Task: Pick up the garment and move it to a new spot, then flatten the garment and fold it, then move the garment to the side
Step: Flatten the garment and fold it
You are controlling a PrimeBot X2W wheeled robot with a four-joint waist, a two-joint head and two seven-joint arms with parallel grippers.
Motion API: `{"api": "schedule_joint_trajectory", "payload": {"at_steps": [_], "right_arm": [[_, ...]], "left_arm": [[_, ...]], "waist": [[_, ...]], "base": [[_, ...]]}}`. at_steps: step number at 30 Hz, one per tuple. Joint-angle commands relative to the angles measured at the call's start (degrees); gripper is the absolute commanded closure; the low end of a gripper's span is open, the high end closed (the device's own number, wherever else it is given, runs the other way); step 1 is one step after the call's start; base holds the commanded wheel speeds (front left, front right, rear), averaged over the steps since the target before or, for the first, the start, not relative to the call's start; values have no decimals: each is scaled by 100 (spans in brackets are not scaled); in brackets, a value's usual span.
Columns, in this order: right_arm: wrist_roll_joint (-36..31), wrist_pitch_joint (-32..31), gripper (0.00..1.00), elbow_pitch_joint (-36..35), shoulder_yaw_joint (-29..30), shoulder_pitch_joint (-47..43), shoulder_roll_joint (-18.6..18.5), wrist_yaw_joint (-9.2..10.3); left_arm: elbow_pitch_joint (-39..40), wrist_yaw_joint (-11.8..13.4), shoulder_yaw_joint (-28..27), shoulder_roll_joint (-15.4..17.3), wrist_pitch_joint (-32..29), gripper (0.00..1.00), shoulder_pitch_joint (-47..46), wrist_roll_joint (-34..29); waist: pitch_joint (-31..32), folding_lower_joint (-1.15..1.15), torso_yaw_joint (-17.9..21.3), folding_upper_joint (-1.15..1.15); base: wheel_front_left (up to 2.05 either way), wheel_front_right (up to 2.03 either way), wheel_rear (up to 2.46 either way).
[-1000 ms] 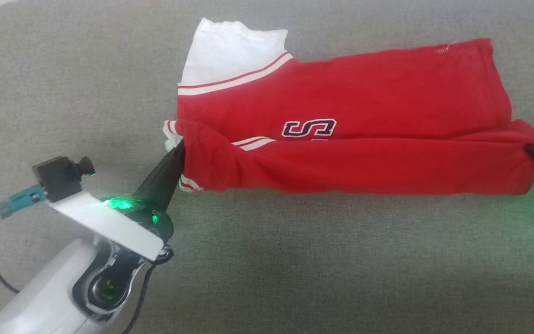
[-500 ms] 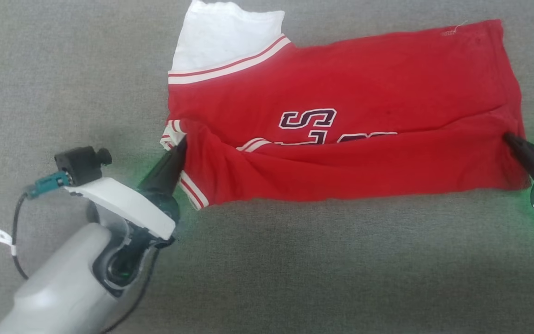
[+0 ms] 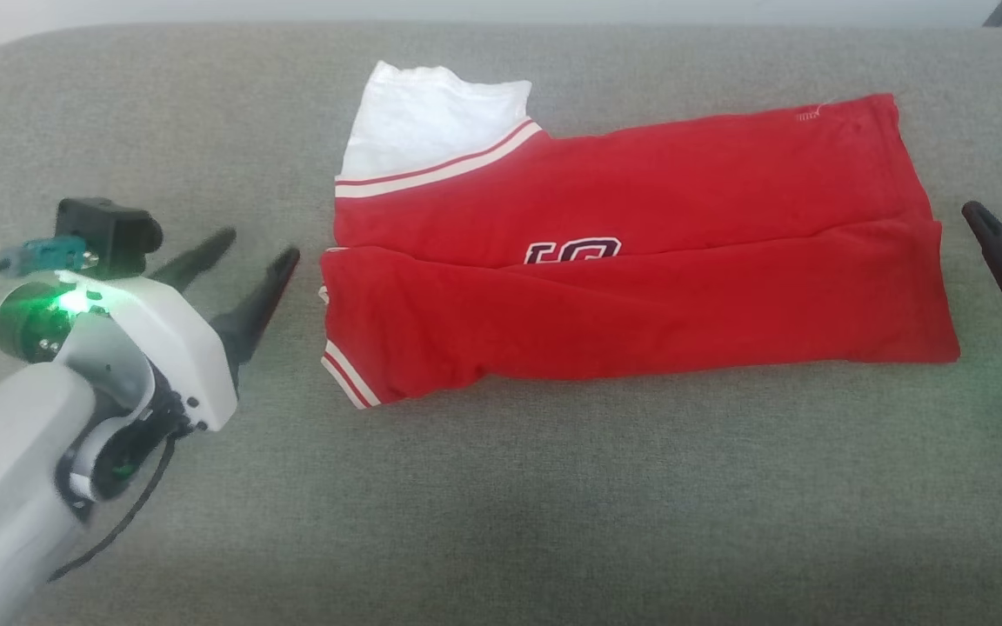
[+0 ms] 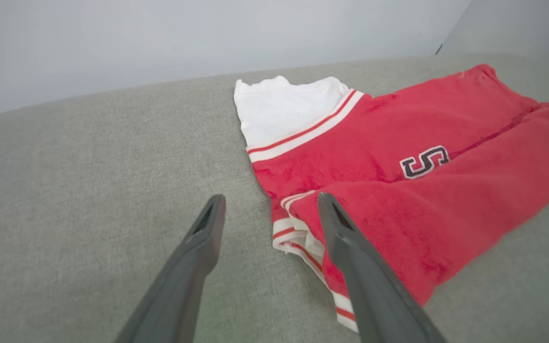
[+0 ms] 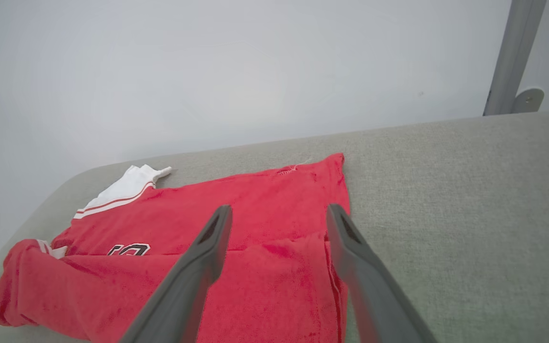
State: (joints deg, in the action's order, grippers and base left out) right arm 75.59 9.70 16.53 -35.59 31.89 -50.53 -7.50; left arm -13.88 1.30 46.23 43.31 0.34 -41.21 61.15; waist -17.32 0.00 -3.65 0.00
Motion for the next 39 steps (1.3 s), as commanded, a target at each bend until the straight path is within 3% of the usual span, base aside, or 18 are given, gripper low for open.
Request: {"api": "schedule_joint_trajectory", "payload": {"at_steps": [1,6,9,14,19,21,23,27,32,39], "right_arm": [[-75,45,0,-58,46,-82,-3,2],[-246,-59,0,-258,261,-188,26,2],[-365,-149,0,-374,400,-179,95,2],[-561,-323,0,-568,634,-163,211,3],[-708,-463,0,-633,951,-226,307,3],[-764,-512,0,-655,1067,-265,341,3],[-828,-625,0,-682,1158,-328,343,3],[-1361,-1123,0,-805,1070,-372,96,3],[-2162,-2447,0,-960,612,-210,-243,5],[-2436,-4117,0,-769,106,247,-149,6]], "left_arm": [[245,166,34,99,-344,0,-36,147],[1232,834,249,363,-2082,0,114,942],[1437,1060,517,401,-2888,0,115,1167],[866,1047,454,68,-3094,0,-32,1484],[75,744,466,-311,-3197,0,-120,1691],[-120,627,551,-363,-3279,56,-127,1663],[-238,508,559,-443,-3323,100,-154,1734],[-263,310,551,-538,-3354,100,-178,1803],[-234,231,577,-550,-3304,100,-327,1672],[-191,215,655,-643,-3175,100,-475,1404]], "waist": [[48,0,-13,0],[24,0,14,0],[-74,0,93,0],[-277,0,293,0],[-432,0,497,0],[-458,0,548,0],[-478,0,574,0],[-512,0,551,0],[-612,0,430,0],[-787,0,264,0]], "base": [[0,0,0],[0,0,0],[0,0,0],[0,0,0],[0,0,0],[0,0,0],[0,0,0],[0,0,0],[0,0,0],[0,0,0]]}}
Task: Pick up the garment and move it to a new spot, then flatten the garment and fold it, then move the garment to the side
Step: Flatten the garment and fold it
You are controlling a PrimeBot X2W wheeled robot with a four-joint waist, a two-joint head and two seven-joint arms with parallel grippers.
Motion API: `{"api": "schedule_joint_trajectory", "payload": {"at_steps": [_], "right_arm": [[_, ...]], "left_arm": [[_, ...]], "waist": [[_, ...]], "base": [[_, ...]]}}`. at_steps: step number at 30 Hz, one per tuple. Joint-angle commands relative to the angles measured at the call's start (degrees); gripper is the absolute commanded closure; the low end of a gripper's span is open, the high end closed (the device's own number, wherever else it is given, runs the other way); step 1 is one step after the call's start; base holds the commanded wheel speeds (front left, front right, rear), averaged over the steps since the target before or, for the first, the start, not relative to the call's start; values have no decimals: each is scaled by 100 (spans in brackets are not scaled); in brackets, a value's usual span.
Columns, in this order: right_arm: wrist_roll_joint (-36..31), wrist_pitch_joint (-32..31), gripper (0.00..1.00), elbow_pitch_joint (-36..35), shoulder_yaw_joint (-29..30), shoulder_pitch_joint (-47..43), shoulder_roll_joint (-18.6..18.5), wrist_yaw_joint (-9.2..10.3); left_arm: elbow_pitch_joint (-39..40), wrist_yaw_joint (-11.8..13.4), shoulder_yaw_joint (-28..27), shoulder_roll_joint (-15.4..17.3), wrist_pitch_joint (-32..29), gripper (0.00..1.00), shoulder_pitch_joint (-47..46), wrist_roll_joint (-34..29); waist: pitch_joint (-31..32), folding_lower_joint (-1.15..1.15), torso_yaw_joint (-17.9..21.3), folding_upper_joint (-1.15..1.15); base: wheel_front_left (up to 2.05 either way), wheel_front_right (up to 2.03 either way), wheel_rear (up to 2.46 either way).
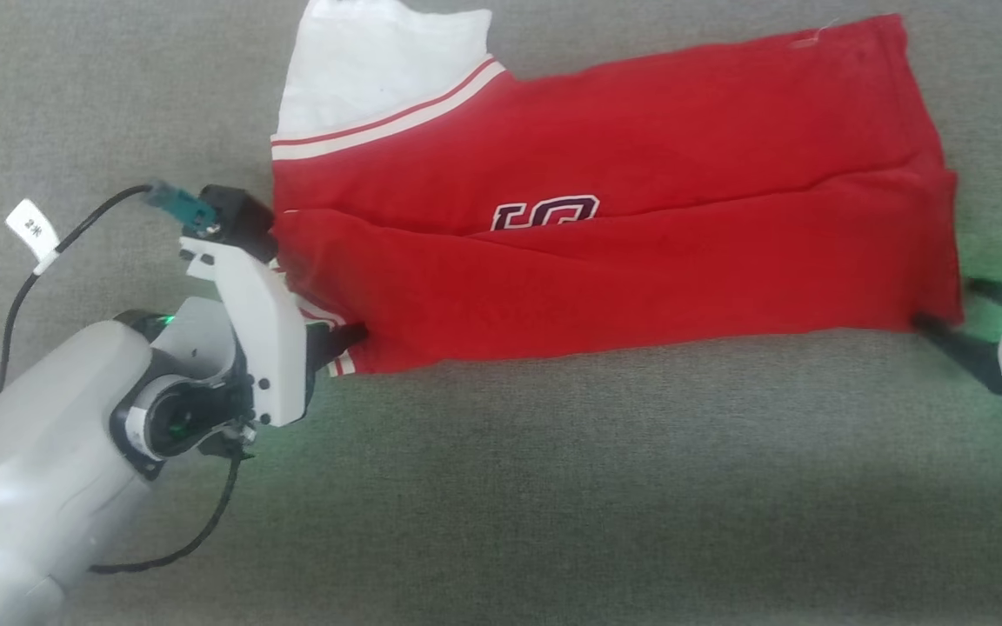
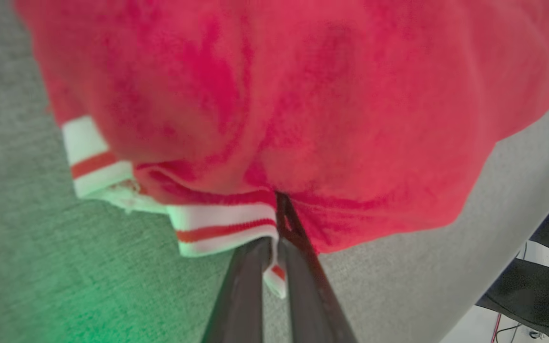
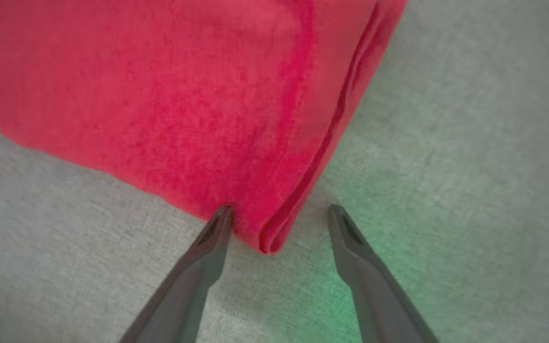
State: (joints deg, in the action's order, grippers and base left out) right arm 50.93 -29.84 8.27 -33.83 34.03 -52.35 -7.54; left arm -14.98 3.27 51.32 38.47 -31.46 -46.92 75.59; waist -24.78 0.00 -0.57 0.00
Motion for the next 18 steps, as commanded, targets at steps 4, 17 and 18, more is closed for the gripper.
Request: {"api": "schedule_joint_trajectory", "payload": {"at_steps": [4,17,18], "right_arm": [[85,-753,13,240,-273,140,130,7],[333,-477,100,-110,112,-221,-2,11],[360,-458,100,-210,151,-303,-28,11]], "left_arm": [[-116,-18,201,-242,39,100,47,-128],[47,-200,73,-40,386,100,250,-158],[128,-207,33,41,451,100,295,-162]], "waist": [[-75,0,-126,0],[248,0,-183,0],[283,0,-181,0]], "base": [[0,0,0],[0,0,0],[0,0,0]]}}
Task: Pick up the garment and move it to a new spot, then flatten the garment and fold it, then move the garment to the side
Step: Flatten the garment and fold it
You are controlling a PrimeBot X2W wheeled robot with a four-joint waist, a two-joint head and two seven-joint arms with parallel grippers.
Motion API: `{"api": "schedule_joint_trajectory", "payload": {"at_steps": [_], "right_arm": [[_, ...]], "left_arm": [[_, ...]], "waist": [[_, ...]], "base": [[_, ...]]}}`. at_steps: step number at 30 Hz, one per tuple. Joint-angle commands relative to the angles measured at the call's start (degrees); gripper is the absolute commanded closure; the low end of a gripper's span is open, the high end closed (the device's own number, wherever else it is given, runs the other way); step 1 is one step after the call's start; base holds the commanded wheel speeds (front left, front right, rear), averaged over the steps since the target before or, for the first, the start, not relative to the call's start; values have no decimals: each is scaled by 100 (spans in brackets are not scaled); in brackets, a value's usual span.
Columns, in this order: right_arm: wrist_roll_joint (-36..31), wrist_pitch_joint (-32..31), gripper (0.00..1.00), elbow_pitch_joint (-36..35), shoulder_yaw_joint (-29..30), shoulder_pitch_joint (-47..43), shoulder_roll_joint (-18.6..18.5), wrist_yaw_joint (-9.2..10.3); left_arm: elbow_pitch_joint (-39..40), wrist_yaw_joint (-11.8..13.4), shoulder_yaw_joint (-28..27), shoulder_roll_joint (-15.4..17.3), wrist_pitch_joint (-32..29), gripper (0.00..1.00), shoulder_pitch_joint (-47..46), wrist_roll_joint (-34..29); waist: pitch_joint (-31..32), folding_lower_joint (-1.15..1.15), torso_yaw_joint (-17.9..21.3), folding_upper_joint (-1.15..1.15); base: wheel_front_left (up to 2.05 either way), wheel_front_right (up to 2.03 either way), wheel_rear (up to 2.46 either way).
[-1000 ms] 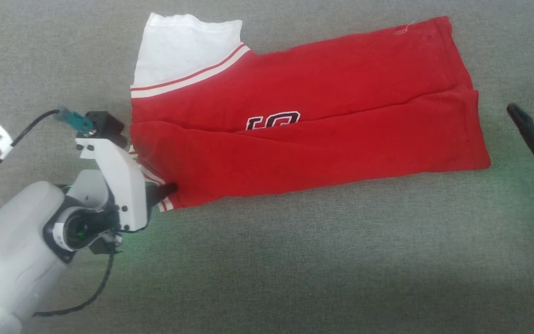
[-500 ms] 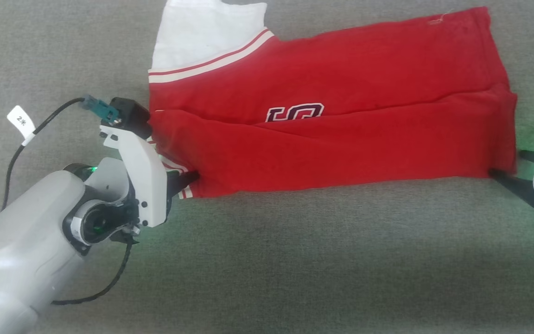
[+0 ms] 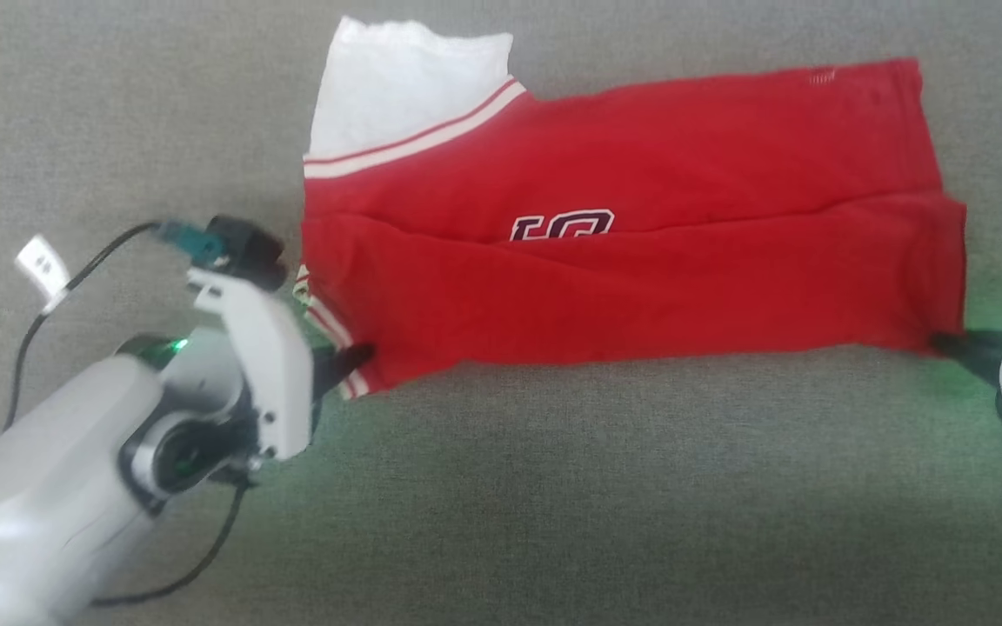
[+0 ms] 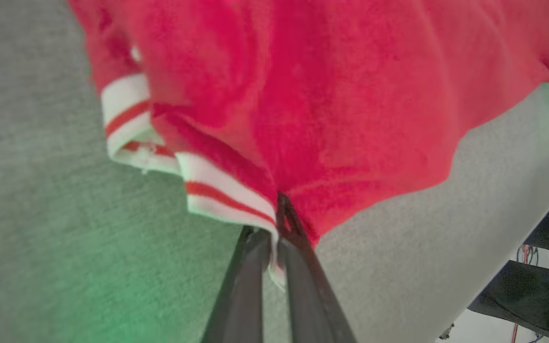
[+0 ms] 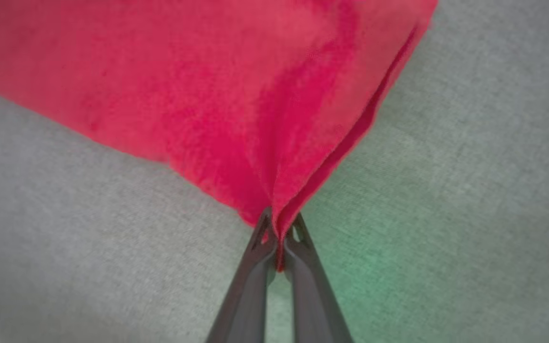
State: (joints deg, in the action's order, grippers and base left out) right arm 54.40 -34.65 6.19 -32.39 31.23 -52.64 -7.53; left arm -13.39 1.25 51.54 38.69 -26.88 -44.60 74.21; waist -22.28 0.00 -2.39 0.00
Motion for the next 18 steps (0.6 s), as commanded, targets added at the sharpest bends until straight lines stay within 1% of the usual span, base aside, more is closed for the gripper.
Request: {"api": "schedule_joint_trajectory", "payload": {"at_steps": [1,4,10,14,15,16,17,18], "right_arm": [[42,37,100,-92,44,-125,-37,9],[116,-16,100,-440,126,-554,-179,10],[158,-166,100,-1035,529,-1456,-419,10],[37,-140,100,-1362,957,-1968,-370,10],[-42,-87,81,-1414,1076,-2062,-322,10],[-124,-41,53,-1461,1219,-2163,-248,10],[-176,-9,0,-1476,1351,-2236,-153,10],[-215,5,0,-1496,1488,-2312,-69,9]], "left_arm": [[54,0,-37,102,51,100,139,13],[383,80,-66,432,163,100,426,2],[1283,283,-223,1075,368,100,1111,281],[1729,415,-306,1308,557,100,1508,453],[1776,454,-317,1336,609,100,1580,476],[1822,468,-318,1356,656,98,1648,489],[1855,476,-333,1354,733,61,1694,481],[1857,502,-363,1335,819,19,1743,490]], "waist": [[65,0,4,0],[177,0,15,0],[348,0,39,0],[431,0,48,0],[455,0,62,0],[475,0,71,0],[501,0,76,0],[532,0,79,0]], "base": [[0,0,0],[0,0,0],[0,0,0],[0,0,0],[0,0,0],[0,0,0],[0,0,0],[0,0,0]]}}
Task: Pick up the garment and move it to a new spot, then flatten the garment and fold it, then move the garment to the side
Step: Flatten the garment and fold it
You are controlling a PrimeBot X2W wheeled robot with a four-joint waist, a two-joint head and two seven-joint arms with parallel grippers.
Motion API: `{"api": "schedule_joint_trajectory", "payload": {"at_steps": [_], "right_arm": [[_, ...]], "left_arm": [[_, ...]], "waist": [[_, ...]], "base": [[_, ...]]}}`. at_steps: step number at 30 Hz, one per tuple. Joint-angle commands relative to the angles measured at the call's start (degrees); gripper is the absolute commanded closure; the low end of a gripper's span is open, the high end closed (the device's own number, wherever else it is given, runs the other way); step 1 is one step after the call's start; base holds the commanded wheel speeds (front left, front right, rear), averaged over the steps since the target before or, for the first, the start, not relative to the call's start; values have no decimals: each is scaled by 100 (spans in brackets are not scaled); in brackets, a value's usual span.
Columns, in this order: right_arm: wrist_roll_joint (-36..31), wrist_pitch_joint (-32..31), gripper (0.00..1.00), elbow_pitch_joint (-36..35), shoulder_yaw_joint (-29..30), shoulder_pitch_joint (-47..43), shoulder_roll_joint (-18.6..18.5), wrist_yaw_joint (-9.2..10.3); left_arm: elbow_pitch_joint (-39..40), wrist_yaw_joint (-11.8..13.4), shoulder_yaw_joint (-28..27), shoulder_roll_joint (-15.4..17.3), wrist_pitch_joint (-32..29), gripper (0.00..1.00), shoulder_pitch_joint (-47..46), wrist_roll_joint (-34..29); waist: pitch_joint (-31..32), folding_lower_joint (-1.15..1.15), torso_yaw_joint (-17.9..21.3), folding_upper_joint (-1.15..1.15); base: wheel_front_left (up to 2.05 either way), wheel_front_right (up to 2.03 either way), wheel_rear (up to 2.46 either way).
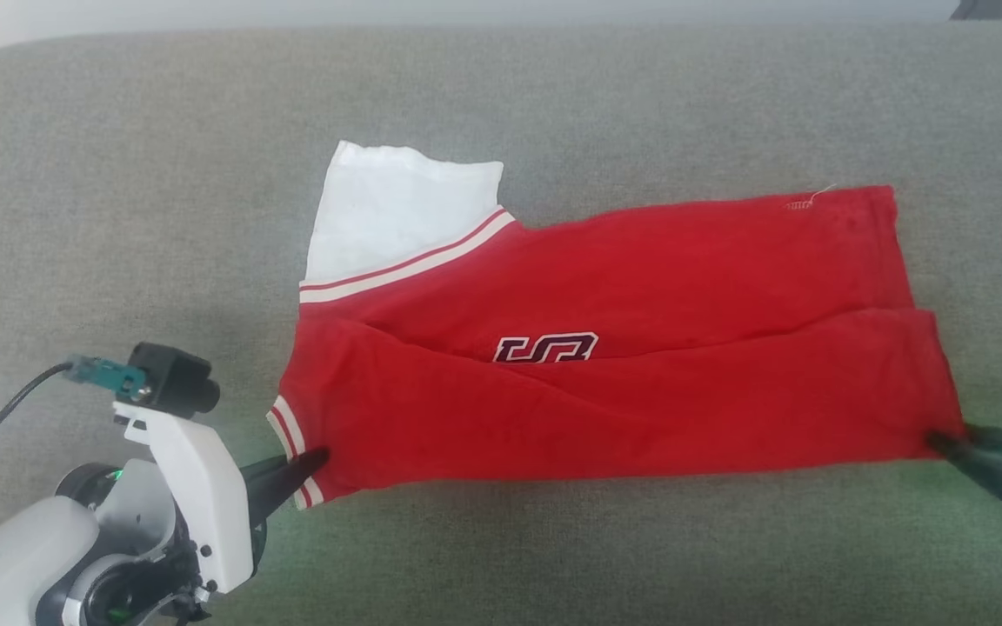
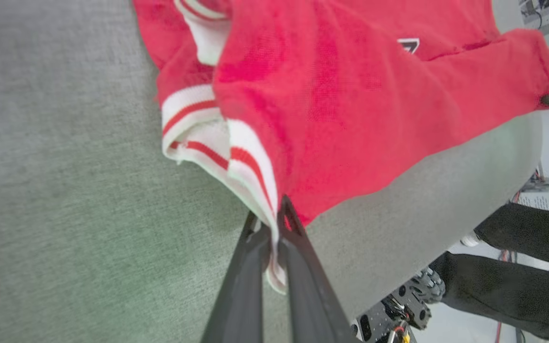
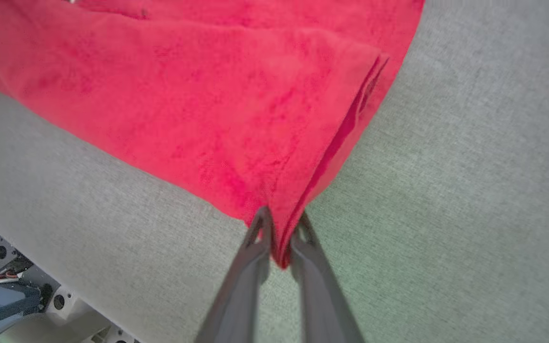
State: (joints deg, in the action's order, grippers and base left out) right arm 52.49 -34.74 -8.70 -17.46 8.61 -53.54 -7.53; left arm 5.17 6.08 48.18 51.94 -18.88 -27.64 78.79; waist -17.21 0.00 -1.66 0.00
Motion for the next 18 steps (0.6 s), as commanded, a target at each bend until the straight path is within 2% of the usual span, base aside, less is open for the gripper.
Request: {"api": "schedule_joint_trajectory", "payload": {"at_steps": [1,5,9,12,13,18], "right_arm": [[-70,22,0,-44,140,-108,84,10],[-348,197,0,-180,728,-190,382,9],[-835,860,0,-316,1330,49,1082,9],[-1166,1417,0,-339,1520,232,1598,8],[-1166,1417,0,-339,1520,232,1598,8],[-1631,2266,0,-294,1612,551,2296,9]], "left_arm": [[10,29,-39,4,95,0,87,23],[36,87,-192,15,511,0,161,-115],[-210,271,-555,-152,1429,0,0,-497],[-503,401,-662,-348,1949,0,-165,-842],[-503,401,-662,-348,1949,0,-165,-842],[-1206,443,-805,-743,2468,0,-720,-1200]], "waist": [[51,0,9,0],[115,0,16,0],[129,0,14,0],[104,0,53,0],[104,0,53,0],[-19,0,270,0]], "base": [[0,0,0],[0,0,0],[0,0,0],[0,0,0],[0,0,0],[0,0,0]]}}
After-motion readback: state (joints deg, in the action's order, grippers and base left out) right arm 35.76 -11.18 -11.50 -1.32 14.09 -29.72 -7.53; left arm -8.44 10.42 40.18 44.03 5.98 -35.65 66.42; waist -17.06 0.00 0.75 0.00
